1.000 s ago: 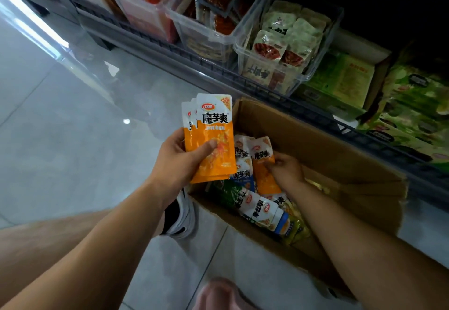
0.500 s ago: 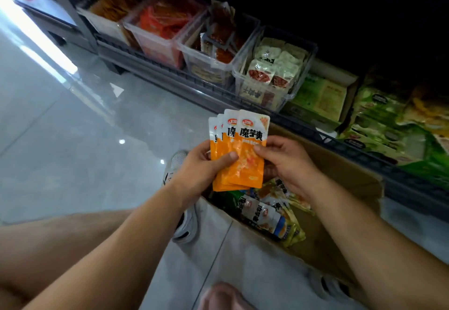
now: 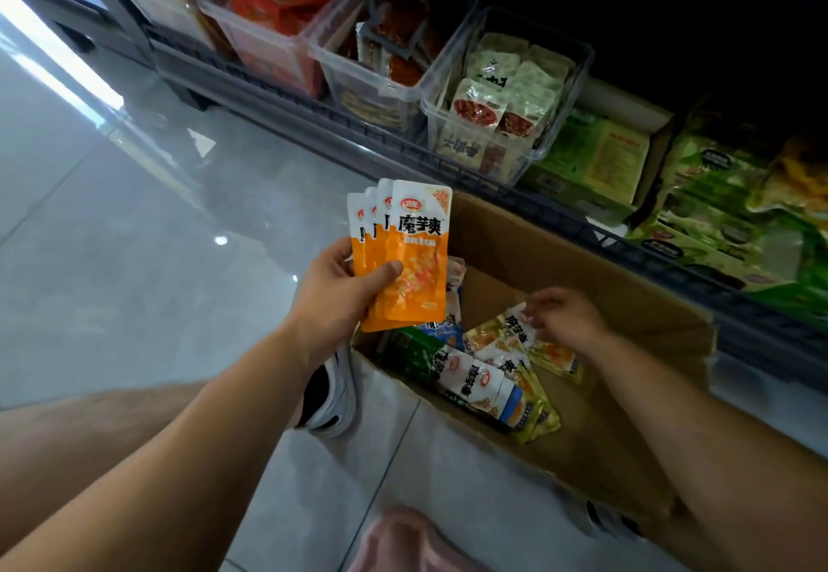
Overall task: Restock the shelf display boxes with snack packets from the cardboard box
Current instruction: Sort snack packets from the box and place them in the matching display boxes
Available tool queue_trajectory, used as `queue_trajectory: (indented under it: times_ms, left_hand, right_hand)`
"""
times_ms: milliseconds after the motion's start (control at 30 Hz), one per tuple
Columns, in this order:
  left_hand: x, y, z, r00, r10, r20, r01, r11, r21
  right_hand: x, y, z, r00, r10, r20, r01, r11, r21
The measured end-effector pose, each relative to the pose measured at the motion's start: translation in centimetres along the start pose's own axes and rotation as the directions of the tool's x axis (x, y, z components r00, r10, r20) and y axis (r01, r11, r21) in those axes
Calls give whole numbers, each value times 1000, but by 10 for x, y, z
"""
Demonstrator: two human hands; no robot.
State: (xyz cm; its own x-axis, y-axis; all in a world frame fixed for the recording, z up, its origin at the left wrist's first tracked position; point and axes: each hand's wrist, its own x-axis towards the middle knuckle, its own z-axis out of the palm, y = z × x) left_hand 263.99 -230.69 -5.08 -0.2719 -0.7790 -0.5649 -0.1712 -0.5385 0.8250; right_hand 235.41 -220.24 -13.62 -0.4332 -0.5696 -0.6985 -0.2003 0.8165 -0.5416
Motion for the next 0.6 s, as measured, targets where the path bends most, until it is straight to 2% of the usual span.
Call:
queue_trajectory:
  times_ms: [67,233,367,533,600]
  left_hand:
    - [1,-2,0,1000,7,2,-7,1000,3]
    - [2,-2,2,1000,17,9,-17,1000,-15]
    - [1,-2,3,1000,27,11,-27,999,-20]
    - [3,0,4,1000,26,14,-26,1000,-16]
    - [3,0,5,1000,23,12,-23,1000,-19]
  right_hand:
    - [13,24,9,1000,16,-8,-17,995,-94]
    - [30,44,31,994,31,-105,-43,993,-109]
    - [39,51,38,984,-51,-173,-14,933,-358]
    - [44,52,32,1000,-8,-16,5,980,-197]
    - [45,51,26,1000,3,-8,-4,995,-103]
